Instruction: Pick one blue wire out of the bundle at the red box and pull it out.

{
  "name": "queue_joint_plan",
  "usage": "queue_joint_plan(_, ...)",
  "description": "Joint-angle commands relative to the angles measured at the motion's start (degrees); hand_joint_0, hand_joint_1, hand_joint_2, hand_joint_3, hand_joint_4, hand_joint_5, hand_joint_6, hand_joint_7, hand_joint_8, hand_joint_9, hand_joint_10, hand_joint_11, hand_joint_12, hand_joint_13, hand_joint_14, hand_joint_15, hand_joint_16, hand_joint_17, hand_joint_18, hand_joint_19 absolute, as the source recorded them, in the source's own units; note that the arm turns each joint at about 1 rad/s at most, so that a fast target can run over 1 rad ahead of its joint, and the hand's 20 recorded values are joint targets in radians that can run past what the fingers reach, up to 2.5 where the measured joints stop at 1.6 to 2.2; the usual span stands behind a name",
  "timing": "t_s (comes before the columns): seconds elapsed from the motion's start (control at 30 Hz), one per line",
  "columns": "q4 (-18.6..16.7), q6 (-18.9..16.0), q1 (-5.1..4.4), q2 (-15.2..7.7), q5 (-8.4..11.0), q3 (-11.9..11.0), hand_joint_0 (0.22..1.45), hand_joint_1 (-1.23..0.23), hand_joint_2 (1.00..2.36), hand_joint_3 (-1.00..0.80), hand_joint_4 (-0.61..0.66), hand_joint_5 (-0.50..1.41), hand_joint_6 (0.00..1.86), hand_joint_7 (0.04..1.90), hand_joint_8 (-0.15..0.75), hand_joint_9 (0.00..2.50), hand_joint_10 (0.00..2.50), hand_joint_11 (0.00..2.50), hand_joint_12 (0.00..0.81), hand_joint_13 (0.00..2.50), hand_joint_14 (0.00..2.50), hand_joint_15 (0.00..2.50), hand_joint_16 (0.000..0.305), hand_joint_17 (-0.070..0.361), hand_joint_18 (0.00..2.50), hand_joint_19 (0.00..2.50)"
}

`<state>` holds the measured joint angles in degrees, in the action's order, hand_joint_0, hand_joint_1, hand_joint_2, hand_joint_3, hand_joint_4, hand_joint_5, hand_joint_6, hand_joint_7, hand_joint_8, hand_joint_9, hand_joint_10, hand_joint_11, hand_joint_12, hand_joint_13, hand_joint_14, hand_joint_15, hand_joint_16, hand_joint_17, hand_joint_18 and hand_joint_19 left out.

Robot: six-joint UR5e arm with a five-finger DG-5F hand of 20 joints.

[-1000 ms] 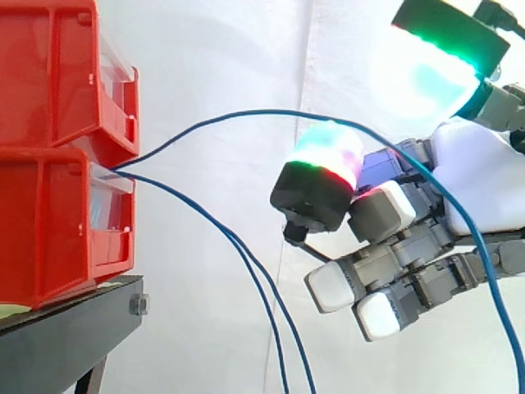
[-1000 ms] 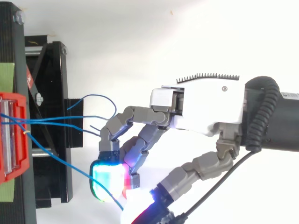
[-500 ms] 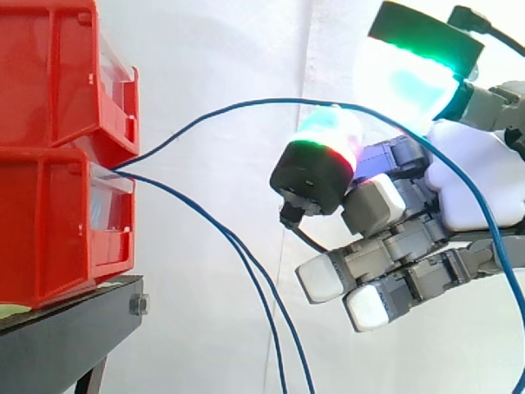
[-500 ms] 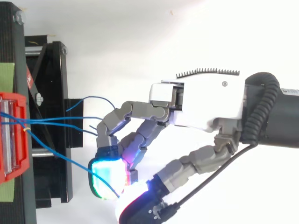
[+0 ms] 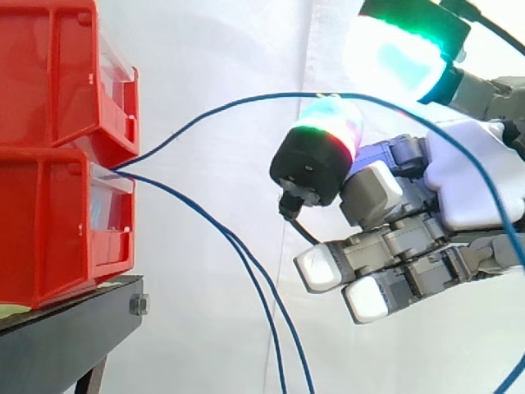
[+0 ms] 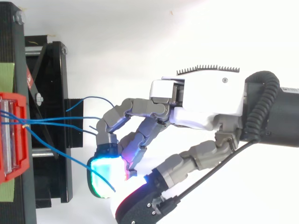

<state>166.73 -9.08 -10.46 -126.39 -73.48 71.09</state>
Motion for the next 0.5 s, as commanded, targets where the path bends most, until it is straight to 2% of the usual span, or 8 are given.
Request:
queue_joint_plan(0.0,0.0,-0.15,0.0,0.0,0.0,0.02,0.63,-0.89,1.0,-0.46,0.2,-0.12,0.89,1.21,0.37,0.98,0.02,0.79,0.442,0.68,0.01,0.37,0.053,0.119,0.66,0.42)
queue_joint_plan(0.17,-0.09,-0.15,0.0,0.0,-0.08,0.02,0.66,-0.91,1.01,-0.37,0.14,-0.13,0.91,1.19,0.37,0.98,0.02,0.79,0.442,0.7,0.01,0.37,0.053,0.119,0.68,0.41)
queue_joint_plan(0.47,0.0,-0.15,0.0,0.0,-0.08,0.02,0.67,-0.91,1.02,-0.28,0.12,-0.13,0.93,1.2,0.365,0.98,0.01,0.8,0.443,0.7,0.01,0.36,0.053,0.119,0.69,0.41)
